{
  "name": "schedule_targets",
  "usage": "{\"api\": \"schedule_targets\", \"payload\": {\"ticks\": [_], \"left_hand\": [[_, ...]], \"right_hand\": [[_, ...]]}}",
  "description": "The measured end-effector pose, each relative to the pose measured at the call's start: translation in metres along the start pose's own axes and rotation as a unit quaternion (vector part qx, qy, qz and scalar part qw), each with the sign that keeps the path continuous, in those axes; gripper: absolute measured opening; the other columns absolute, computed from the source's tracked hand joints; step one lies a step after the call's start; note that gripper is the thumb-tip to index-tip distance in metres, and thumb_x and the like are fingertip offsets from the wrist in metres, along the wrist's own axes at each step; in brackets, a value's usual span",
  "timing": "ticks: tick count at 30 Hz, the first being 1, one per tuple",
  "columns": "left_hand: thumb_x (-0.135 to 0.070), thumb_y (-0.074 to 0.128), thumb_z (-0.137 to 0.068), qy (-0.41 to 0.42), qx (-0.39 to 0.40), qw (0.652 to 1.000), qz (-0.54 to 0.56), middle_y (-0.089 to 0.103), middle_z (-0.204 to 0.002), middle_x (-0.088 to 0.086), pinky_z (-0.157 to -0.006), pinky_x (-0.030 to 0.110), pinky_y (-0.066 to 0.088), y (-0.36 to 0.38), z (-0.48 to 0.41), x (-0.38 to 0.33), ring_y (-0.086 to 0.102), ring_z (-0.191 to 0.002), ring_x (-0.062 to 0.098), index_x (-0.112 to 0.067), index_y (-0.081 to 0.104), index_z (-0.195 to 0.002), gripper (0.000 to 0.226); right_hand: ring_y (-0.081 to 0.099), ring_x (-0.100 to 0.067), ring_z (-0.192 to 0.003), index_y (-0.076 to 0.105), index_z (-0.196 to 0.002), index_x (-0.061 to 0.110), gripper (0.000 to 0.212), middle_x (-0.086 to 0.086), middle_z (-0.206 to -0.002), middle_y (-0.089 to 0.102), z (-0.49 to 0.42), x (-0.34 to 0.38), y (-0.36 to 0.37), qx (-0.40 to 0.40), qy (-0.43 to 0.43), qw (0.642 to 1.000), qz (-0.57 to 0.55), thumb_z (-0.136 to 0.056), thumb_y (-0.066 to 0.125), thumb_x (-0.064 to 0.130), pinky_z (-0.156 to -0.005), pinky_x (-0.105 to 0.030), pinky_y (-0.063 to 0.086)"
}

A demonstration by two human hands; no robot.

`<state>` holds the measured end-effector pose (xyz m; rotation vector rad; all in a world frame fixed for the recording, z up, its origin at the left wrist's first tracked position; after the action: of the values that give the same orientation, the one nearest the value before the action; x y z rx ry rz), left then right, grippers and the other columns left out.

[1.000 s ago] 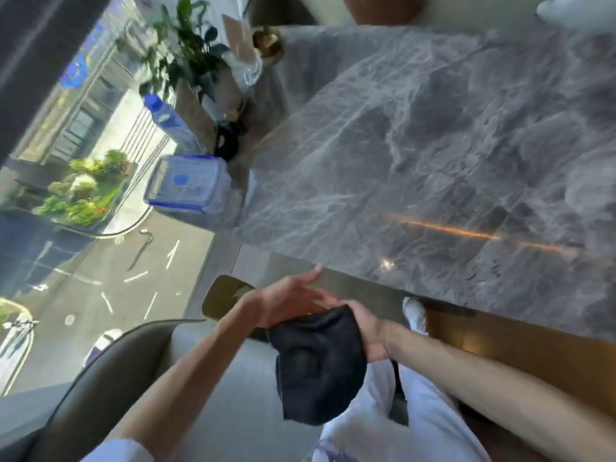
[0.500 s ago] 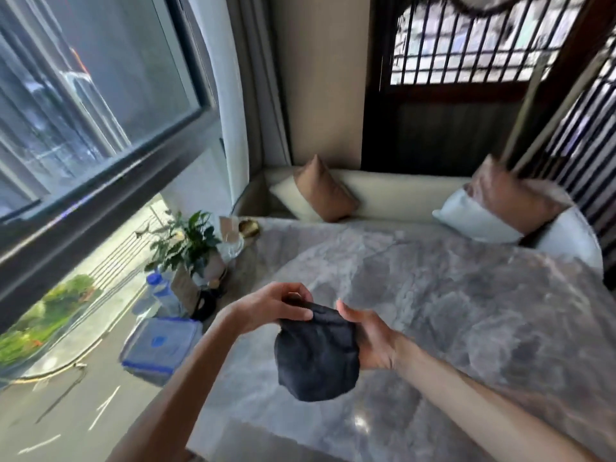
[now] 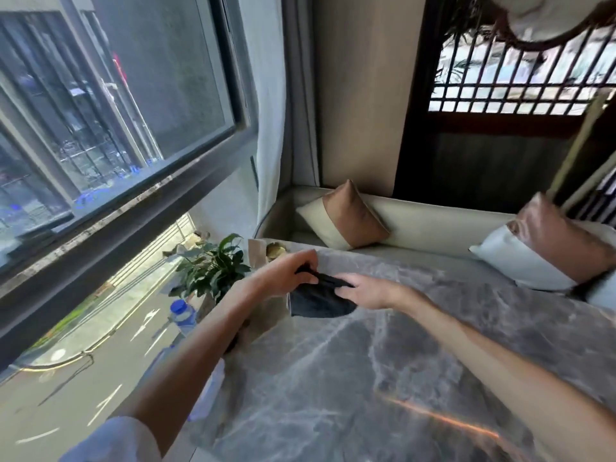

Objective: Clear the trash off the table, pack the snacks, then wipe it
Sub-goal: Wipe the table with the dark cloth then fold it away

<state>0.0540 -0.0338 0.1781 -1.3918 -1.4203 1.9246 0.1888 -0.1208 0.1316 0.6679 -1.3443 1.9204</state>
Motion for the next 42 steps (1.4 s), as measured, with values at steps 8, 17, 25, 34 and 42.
{"api": "schedule_targets", "payload": {"ticks": [8, 17, 25, 34, 42], "left_hand": [[-0.022, 0.067, -0.086, 0.002, 0.170, 0.980, -0.101, 0.066, -0.112, 0.008, -0.080, 0.027, 0.048, 0.011, -0.050, 0.145, 0.062, -0.101, 0.025, -0.020, 0.057, -0.119, 0.034], [-0.029, 0.050, -0.093, 0.032, 0.168, 0.970, -0.172, 0.063, -0.115, 0.005, -0.080, 0.041, 0.051, 0.073, -0.065, 0.277, 0.065, -0.103, 0.031, -0.021, 0.053, -0.121, 0.029], [-0.016, 0.051, -0.090, 0.004, 0.061, 0.968, -0.244, 0.060, -0.119, 0.007, -0.101, 0.033, 0.035, 0.059, -0.151, 0.330, 0.057, -0.114, 0.026, -0.016, 0.060, -0.120, 0.031], [-0.010, 0.041, -0.097, -0.078, 0.213, 0.936, -0.269, 0.051, -0.127, 0.016, -0.098, 0.040, 0.039, 0.182, -0.109, 0.353, 0.050, -0.116, 0.032, -0.005, 0.055, -0.128, 0.034], [-0.005, 0.049, -0.090, -0.095, 0.303, 0.919, -0.234, 0.049, -0.120, 0.016, -0.094, 0.043, 0.041, 0.246, -0.023, 0.347, 0.049, -0.110, 0.035, -0.005, 0.065, -0.111, 0.027]], "right_hand": [[0.046, -0.020, -0.134, 0.035, -0.147, 0.031, 0.046, 0.003, -0.150, 0.044, -0.138, -0.004, 0.035, 0.010, 0.078, 0.993, 0.089, -0.101, 0.039, 0.034, -0.109, -0.033, 0.037], [0.065, -0.028, -0.096, 0.066, -0.102, 0.016, 0.022, -0.011, -0.105, 0.070, -0.244, -0.027, 0.091, 0.032, 0.157, 0.982, 0.100, -0.097, 0.048, 0.028, -0.077, -0.036, 0.048], [0.065, -0.027, -0.108, 0.063, -0.119, 0.043, 0.030, 0.003, -0.118, 0.071, -0.333, -0.034, 0.041, -0.141, 0.170, 0.961, 0.165, -0.093, 0.052, 0.032, -0.088, -0.038, 0.051], [0.027, -0.010, -0.146, 0.042, -0.145, 0.032, 0.052, 0.008, -0.157, 0.033, -0.325, -0.109, 0.177, -0.131, 0.207, 0.962, 0.119, -0.098, 0.038, 0.009, -0.117, -0.024, 0.026], [0.070, -0.018, -0.108, 0.076, -0.107, 0.027, 0.055, 0.006, -0.114, 0.073, -0.274, -0.114, 0.265, -0.117, 0.263, 0.943, 0.167, -0.055, 0.087, 0.014, -0.087, -0.032, 0.057]]}}
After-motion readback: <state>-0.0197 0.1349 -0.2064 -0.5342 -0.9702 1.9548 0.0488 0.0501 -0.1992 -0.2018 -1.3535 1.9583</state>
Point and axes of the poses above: each hand's wrist, its own z-axis away from the middle knuckle, its own y-axis out of the palm, x = y × z, the point moved 5 cm from there along -z, towards the middle knuckle
